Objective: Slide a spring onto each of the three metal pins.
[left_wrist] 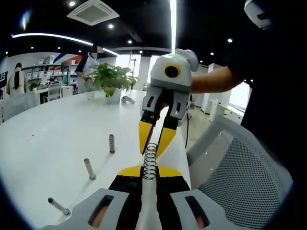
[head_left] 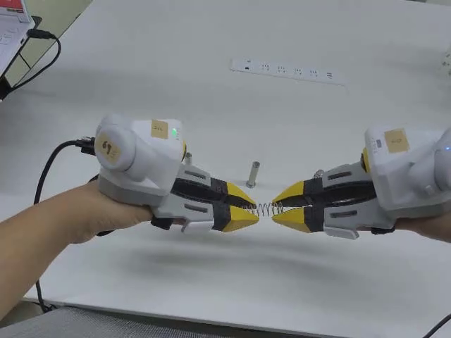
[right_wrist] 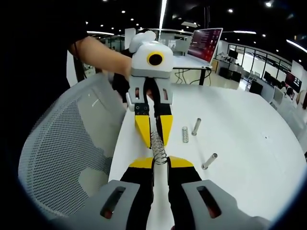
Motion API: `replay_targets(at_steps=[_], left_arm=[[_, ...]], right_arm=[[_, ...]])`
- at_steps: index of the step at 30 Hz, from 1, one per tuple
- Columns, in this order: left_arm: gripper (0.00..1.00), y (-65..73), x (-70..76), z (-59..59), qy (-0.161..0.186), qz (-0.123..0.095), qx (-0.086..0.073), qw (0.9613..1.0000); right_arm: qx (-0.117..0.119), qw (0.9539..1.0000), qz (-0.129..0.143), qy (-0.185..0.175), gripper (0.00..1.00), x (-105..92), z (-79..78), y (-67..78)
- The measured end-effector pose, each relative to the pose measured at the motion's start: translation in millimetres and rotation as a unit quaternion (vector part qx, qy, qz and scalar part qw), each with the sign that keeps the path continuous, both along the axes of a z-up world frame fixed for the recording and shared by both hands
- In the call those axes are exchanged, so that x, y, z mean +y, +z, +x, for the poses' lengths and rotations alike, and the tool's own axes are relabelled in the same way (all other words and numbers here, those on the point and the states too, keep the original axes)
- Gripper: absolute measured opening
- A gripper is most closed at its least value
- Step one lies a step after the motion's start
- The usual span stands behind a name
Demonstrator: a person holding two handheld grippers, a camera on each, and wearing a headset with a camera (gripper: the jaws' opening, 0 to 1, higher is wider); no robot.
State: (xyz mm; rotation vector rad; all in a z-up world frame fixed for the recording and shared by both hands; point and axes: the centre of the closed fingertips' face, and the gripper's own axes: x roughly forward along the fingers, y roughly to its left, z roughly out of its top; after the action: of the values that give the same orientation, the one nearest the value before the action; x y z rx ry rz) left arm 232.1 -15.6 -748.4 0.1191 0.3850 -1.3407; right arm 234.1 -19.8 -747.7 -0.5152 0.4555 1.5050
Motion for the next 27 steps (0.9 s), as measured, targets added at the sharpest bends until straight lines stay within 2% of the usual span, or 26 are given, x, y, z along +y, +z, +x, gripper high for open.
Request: replay_targets(at_steps=[5, 8, 12, 20, 27], left_arm=[[0.02, -0.1, 0.6, 0.0, 0.000, 0.003, -0.004, 1.0000], [0.02, -1.0, 0.3, -0.3, -0.002, 0.005, -0.007, 1.0000], [0.02, -2.2, -0.5, 0.6, 0.000, 0.008, -0.009, 0.9999], [0.02, -2.7, -1.0, 1.3, 0.000, 0.008, -0.016, 0.9998], [0.02, -3.0, -1.2, 0.5, 0.000, 0.006, -0.014, 0.9999]], right_arm=[[0.016, 0.9997, 0.020, 0.000, 0.08, 4.2, -2.7, 10.6], [0.042, 0.9975, 0.056, -0.005, 0.08, 11.4, -5.3, 23.2], [0.037, 0.9975, 0.060, -0.007, 0.08, 14.9, -3.8, 25.1], [0.039, 0.9939, 0.102, -0.017, 0.08, 31.2, -6.1, 37.9], [0.042, 0.9904, 0.126, -0.036, 0.07, 35.6, -5.0, 39.9]])
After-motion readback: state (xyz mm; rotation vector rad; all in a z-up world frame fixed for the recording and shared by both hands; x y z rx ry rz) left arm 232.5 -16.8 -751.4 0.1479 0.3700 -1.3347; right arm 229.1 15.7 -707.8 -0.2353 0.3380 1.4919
